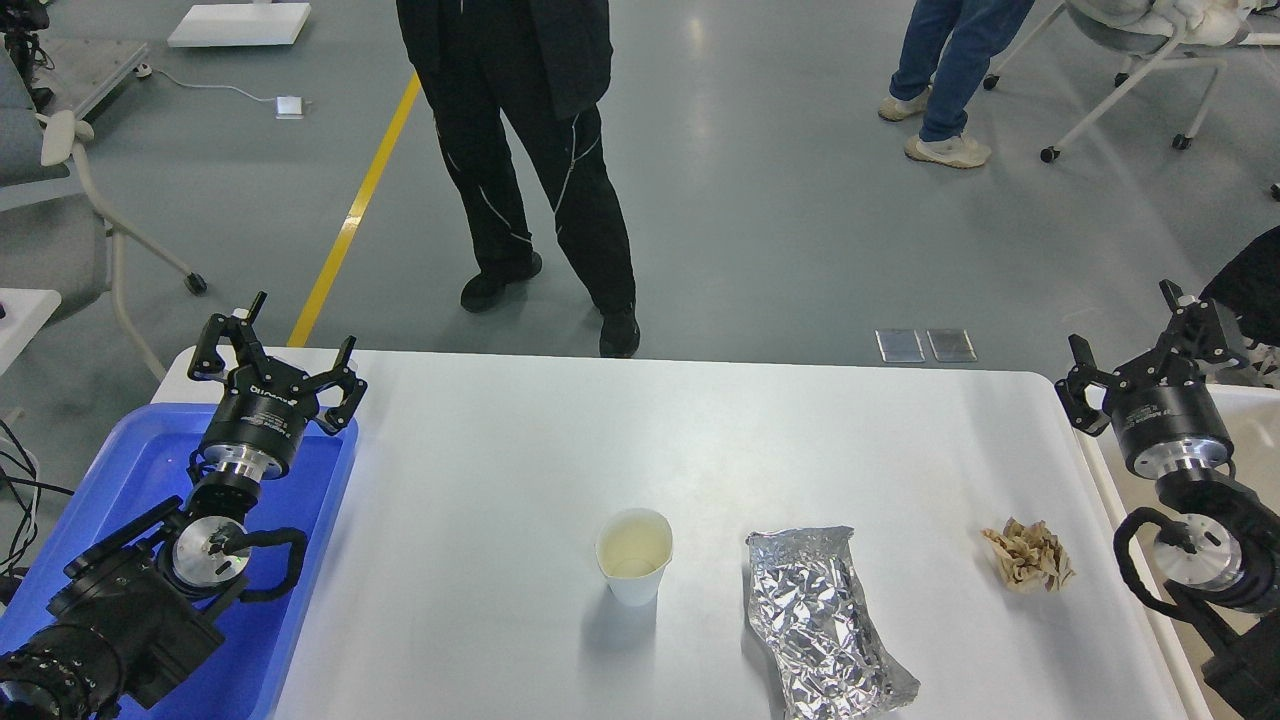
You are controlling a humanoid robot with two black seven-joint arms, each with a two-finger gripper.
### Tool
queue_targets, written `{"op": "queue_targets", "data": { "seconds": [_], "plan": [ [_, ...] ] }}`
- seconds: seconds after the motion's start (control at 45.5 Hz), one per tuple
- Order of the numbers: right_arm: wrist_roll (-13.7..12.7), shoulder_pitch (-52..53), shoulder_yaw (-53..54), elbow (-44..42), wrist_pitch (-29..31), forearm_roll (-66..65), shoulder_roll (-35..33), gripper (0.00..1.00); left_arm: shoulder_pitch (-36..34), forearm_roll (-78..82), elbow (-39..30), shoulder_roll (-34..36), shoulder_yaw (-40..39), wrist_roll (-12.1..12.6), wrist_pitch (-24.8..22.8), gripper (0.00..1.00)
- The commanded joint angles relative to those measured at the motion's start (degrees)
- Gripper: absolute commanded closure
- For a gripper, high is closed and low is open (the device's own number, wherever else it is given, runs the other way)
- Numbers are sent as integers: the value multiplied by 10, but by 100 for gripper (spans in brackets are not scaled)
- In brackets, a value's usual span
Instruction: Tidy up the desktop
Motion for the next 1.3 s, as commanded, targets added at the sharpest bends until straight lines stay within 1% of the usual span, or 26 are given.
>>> {"op": "queue_targets", "data": {
  "seconds": [0.0, 1.275],
  "plan": [
    [0, 0, 0, 0, -1, 0, 3, 0, 0, 0, 0, 0, 0, 0, 0, 0],
    [1, 5, 2, -13, -4, -8, -2, 0, 0, 0, 1, 0, 0, 0, 0, 0]
  ]
}}
